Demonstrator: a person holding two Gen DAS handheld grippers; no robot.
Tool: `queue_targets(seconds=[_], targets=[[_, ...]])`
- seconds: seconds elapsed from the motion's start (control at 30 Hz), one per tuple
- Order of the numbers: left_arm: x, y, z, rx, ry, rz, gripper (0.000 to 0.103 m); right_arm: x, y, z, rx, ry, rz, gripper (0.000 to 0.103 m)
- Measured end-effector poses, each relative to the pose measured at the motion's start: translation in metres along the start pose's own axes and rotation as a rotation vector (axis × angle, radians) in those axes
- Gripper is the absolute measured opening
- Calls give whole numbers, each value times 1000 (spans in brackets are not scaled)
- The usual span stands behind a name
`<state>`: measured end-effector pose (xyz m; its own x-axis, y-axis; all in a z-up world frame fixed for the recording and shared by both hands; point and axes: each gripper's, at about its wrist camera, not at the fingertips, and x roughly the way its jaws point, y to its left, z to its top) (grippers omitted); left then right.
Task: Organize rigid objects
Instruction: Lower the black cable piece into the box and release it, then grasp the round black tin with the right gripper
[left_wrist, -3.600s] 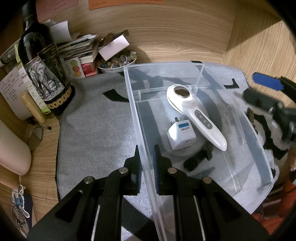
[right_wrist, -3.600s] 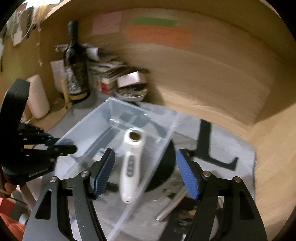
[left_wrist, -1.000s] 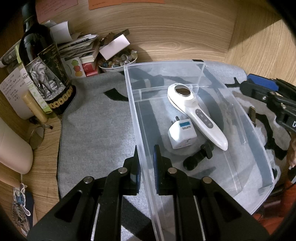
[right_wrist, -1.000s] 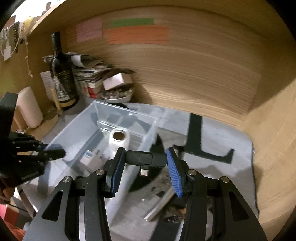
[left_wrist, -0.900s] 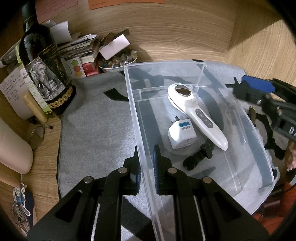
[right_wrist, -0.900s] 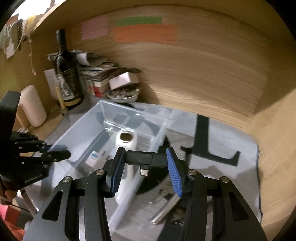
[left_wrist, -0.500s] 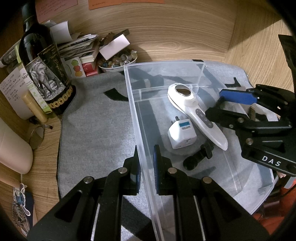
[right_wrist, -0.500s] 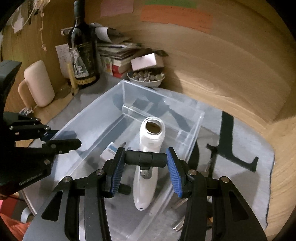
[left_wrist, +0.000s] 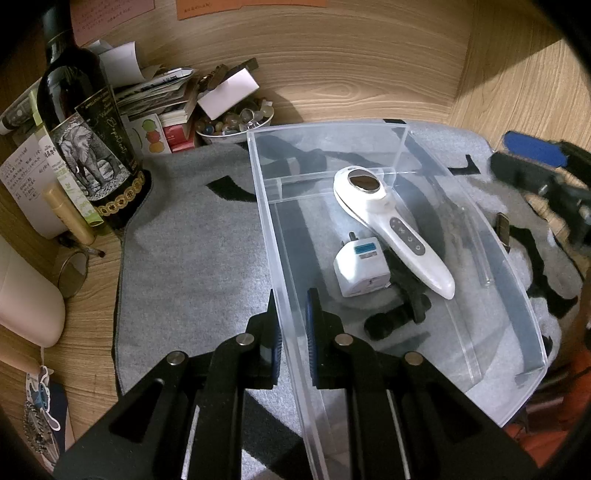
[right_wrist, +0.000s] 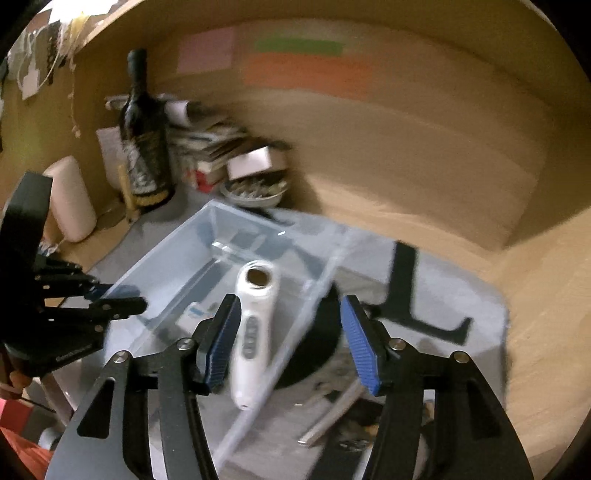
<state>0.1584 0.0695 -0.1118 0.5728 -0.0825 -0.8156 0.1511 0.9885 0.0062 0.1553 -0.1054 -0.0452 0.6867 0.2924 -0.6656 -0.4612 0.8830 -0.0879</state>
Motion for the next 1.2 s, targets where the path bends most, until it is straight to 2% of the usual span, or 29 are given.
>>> queue_targets(seconds=[0.23, 0.43, 0.57, 0.8, 0.97, 1.2], targets=[[0, -2, 0, -3, -1, -1, 11, -22, -37, -13, 65, -7, -121, 57], [0, -2, 0, -3, -1, 0, 11, -15, -57, -45, 113, 88, -176, 58], [1, -4, 1, -4, 0, 1, 11, -5, -62, -66, 160, 142, -153, 58], [0, -5, 2, -5, 0, 1, 11, 10, -56, -86, 205, 185, -93, 55], [0, -5, 2, -4, 0, 1, 11, 24, -52, -92, 198, 228, -64, 35], [0, -5, 1, -4, 0, 1, 11, 25, -53, -96, 206, 232, -62, 31]])
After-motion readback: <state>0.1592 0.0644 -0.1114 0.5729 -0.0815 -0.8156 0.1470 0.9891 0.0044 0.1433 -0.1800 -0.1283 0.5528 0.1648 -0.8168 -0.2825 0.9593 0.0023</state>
